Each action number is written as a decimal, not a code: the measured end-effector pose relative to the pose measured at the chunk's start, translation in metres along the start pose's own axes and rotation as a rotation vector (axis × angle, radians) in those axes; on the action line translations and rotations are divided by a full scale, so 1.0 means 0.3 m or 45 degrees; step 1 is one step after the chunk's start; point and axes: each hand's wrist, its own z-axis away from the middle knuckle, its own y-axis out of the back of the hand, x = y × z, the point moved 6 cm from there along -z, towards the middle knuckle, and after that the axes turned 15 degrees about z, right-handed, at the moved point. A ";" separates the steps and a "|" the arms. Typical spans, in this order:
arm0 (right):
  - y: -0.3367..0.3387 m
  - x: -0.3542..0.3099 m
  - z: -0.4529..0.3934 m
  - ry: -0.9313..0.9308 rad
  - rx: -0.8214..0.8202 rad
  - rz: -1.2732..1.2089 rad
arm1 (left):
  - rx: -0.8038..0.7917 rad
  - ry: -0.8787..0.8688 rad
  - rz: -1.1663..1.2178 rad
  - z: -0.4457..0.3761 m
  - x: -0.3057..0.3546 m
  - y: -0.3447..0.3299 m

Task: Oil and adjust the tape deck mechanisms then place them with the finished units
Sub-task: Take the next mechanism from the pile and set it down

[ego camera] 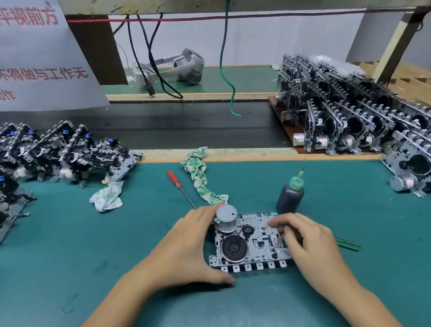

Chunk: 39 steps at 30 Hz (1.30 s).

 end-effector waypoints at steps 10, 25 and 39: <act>0.000 0.008 -0.002 -0.023 -0.006 0.024 | -0.196 0.056 0.049 -0.040 -0.009 0.012; -0.012 0.028 -0.008 -0.077 -0.005 -0.038 | -0.054 -0.013 0.081 -0.022 0.015 -0.006; 0.058 0.020 -0.023 0.091 -0.003 0.119 | -0.078 -0.028 0.196 -0.015 0.008 -0.004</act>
